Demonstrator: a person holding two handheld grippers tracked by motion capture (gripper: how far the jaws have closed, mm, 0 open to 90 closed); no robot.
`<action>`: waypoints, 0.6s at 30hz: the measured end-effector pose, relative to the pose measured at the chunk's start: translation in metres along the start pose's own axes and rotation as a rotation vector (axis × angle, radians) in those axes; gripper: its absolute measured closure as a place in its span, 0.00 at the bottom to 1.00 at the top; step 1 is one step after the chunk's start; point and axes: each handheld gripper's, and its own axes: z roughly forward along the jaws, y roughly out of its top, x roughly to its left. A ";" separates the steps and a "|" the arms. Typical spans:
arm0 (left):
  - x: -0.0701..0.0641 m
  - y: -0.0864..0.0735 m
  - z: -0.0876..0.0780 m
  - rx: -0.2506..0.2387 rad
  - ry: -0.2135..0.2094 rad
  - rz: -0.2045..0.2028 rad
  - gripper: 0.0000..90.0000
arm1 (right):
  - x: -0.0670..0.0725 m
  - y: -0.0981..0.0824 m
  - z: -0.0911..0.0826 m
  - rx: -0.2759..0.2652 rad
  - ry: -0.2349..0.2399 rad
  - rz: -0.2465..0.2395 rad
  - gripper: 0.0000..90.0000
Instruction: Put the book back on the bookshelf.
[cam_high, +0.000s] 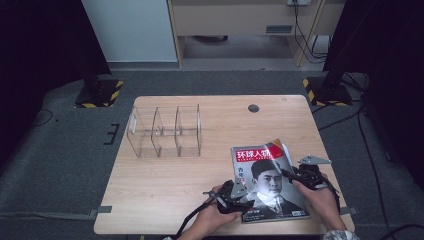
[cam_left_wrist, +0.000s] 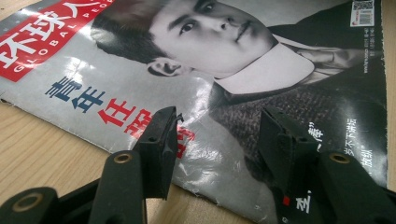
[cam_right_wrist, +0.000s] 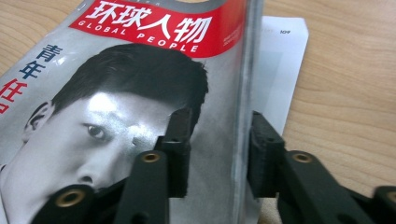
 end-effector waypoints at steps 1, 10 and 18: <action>0.000 0.000 0.000 -0.002 0.002 0.002 0.52 | 0.001 0.001 -0.001 0.003 -0.005 -0.001 0.80; -0.002 0.001 0.002 0.008 -0.007 -0.003 0.39 | 0.009 0.011 -0.009 0.002 -0.032 -0.037 0.96; 0.012 0.000 0.000 -0.018 -0.011 -0.110 0.08 | 0.016 0.017 -0.017 -0.020 -0.023 -0.048 0.98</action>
